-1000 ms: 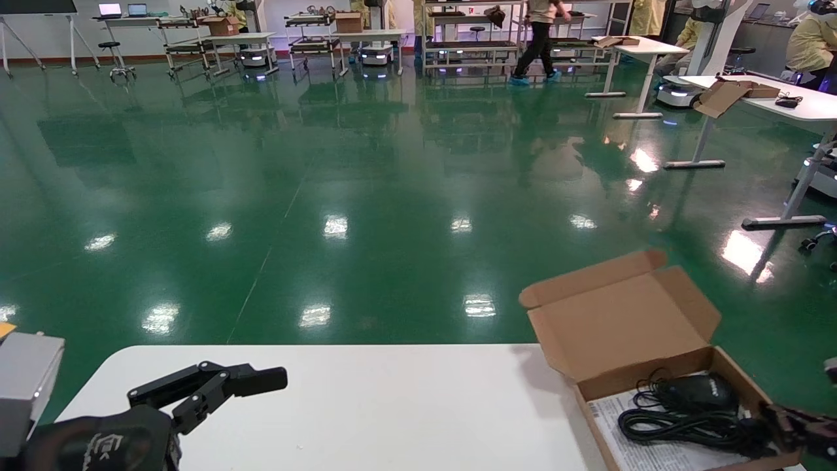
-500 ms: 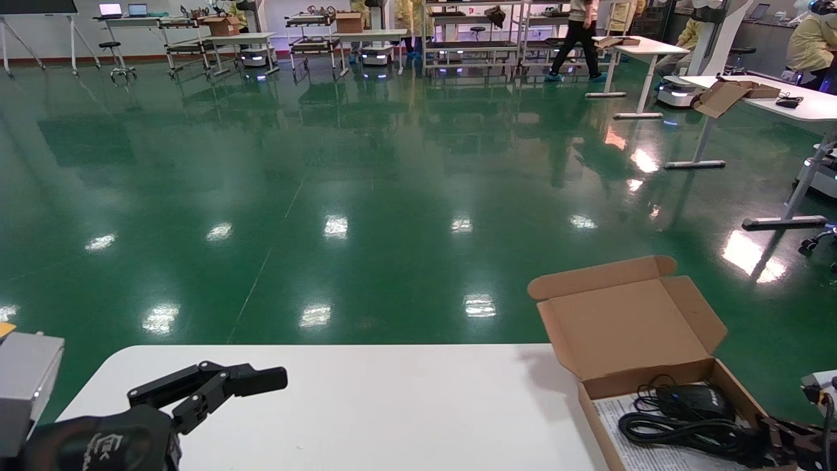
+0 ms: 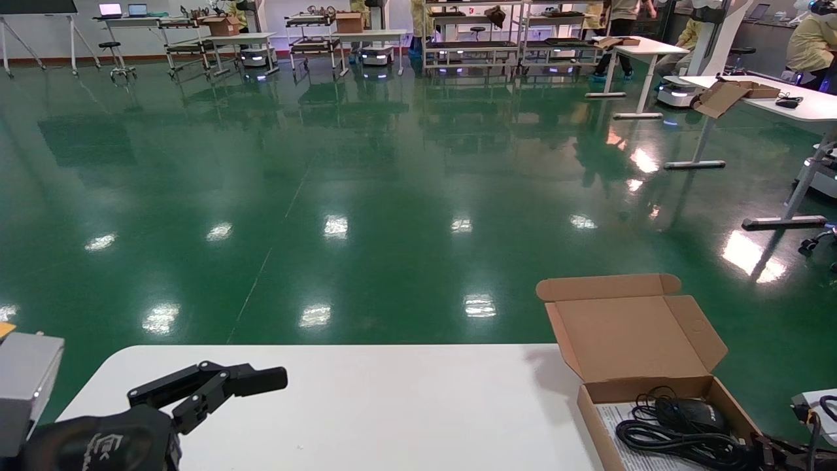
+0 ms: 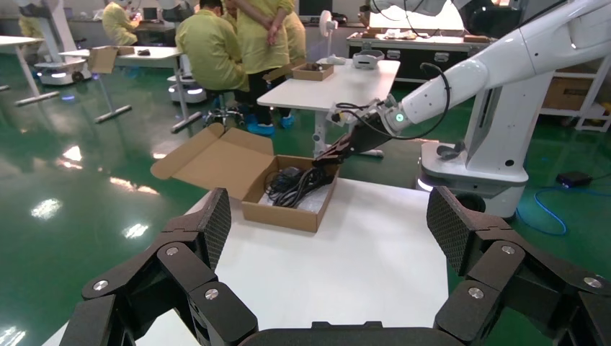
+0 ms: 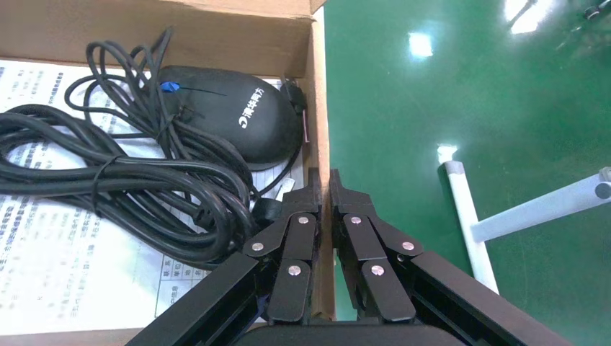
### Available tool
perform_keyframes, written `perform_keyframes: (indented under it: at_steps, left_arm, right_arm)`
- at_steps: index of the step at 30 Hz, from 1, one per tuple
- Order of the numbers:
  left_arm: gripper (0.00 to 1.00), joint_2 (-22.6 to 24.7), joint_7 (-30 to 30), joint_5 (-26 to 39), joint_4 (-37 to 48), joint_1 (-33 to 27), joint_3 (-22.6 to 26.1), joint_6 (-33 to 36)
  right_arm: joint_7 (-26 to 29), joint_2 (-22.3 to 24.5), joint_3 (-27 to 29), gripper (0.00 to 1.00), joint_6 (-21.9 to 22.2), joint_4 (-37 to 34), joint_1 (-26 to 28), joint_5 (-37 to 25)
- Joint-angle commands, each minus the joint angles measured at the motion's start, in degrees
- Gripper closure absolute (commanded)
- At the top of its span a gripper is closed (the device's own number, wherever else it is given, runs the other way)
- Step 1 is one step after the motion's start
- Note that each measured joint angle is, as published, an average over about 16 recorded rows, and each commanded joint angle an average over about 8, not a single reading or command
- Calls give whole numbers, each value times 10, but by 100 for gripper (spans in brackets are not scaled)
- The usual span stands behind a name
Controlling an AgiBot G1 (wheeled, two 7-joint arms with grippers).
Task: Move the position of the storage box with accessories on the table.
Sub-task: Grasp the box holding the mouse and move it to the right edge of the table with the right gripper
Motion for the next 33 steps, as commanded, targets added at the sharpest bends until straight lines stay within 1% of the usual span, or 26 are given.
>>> perform_keyframes:
  at_steps: [1, 6, 7, 8, 15, 23, 28, 33]
  left_arm:
    - [0, 0, 0, 0, 0, 0, 0, 0]
    - [0, 0, 0, 0, 0, 0, 0, 0]
    - [0, 0, 0, 0, 0, 0, 0, 0]
    - [0, 0, 0, 0, 0, 0, 0, 0]
    - [0, 0, 0, 0, 0, 0, 0, 0]
    - [0, 0, 0, 0, 0, 0, 0, 0]
    - [0, 0, 0, 0, 0, 0, 0, 0]
    - [0, 0, 0, 0, 0, 0, 0, 0]
  right_arm:
    - [-6, -6, 4, 81, 2, -8, -4, 2]
    - [-19, -16, 18, 18, 3, -23, -9, 11]
    - [-22, -18, 22, 7, 3, -24, -10, 13]
    - [-25, -19, 25, 1, 4, -24, -12, 14]
    - [-47, -18, 48, 0, 7, -18, -23, 25]
    - [-72, -5, 75, 0, 4, 0, -31, 36]
    - [-82, 12, 96, 0, 6, 28, -31, 47]
    - [-83, 37, 120, 0, 13, 71, -35, 63]
